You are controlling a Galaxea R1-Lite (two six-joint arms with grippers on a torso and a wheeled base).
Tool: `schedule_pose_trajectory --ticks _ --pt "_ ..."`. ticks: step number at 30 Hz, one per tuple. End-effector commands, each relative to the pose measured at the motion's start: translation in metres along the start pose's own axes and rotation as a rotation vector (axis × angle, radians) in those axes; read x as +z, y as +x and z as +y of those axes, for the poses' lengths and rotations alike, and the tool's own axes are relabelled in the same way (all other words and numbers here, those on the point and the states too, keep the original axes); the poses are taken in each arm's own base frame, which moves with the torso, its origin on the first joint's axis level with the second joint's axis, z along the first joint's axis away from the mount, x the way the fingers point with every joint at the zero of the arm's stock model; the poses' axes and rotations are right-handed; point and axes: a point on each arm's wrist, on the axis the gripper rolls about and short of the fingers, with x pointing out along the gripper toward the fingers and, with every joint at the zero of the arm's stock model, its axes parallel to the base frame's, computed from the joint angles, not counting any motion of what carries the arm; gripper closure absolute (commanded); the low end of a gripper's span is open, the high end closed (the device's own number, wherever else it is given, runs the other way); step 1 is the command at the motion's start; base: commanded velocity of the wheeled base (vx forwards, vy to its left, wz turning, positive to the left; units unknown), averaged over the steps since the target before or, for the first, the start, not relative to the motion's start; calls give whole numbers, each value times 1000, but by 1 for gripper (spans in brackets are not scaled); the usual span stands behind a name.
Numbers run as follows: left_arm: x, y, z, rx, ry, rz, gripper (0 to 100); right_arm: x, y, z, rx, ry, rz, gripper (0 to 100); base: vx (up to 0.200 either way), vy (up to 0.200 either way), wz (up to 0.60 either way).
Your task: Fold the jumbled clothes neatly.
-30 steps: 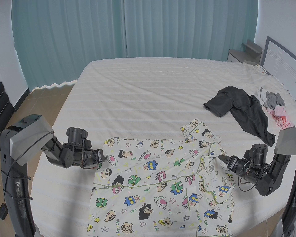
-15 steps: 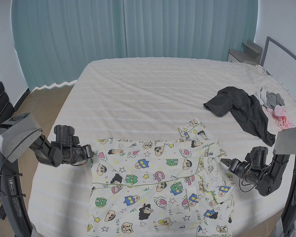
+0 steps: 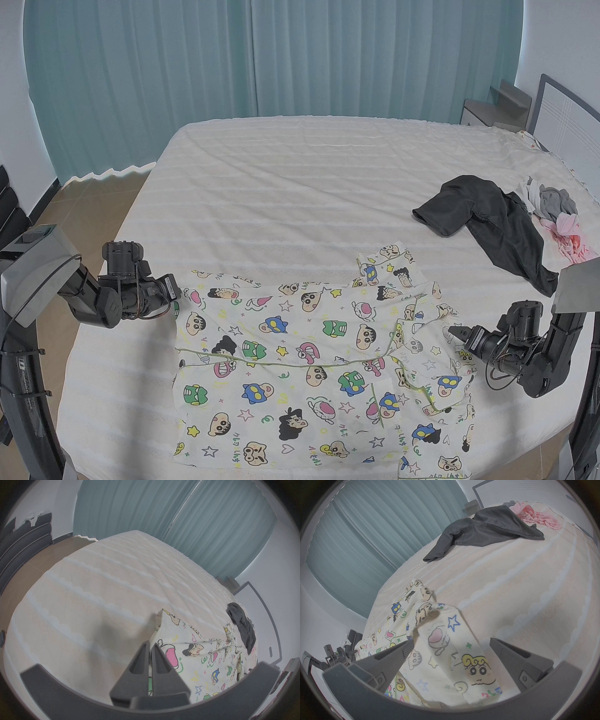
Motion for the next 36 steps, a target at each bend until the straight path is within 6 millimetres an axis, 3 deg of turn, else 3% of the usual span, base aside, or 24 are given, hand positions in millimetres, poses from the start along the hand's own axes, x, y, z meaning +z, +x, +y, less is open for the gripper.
schedule_pose_trajectory --ticks 1,15,16,22,25,28,29,31,33,36 --pt "0 4 3 5 -4 0 100 -2 2 -4 -10 5 10 0 0 0 0" --pt "0 6 4 9 -16 3 100 -3 0 -2 -3 1 10 0 0 0 0" --pt "0 6 4 9 -16 3 0 -3 0 -2 -3 1 10 0 0 0 0" --pt "-4 2 3 10 -19 17 0 -6 -8 -1 -5 -3 22 0 0 0 0" --pt "-3 -10 0 8 -21 16 0 -9 -13 -2 -9 -5 30 0 0 0 0" --pt "-9 -39 -6 -5 -24 41 0 -15 -23 0 2 -13 32 0 0 0 0" --pt "-9 -39 -6 -5 -24 41 0 -15 -23 0 2 -13 32 0 0 0 0" --pt "-18 -70 -12 -41 -24 67 0 -21 -33 4 25 -27 33 0 0 0 0" --pt "-23 -84 -15 -48 -25 76 0 -25 -37 4 29 -33 43 0 0 0 0" --pt "-44 -111 -21 -51 -59 123 0 -34 -45 7 44 -46 58 0 0 0 0"
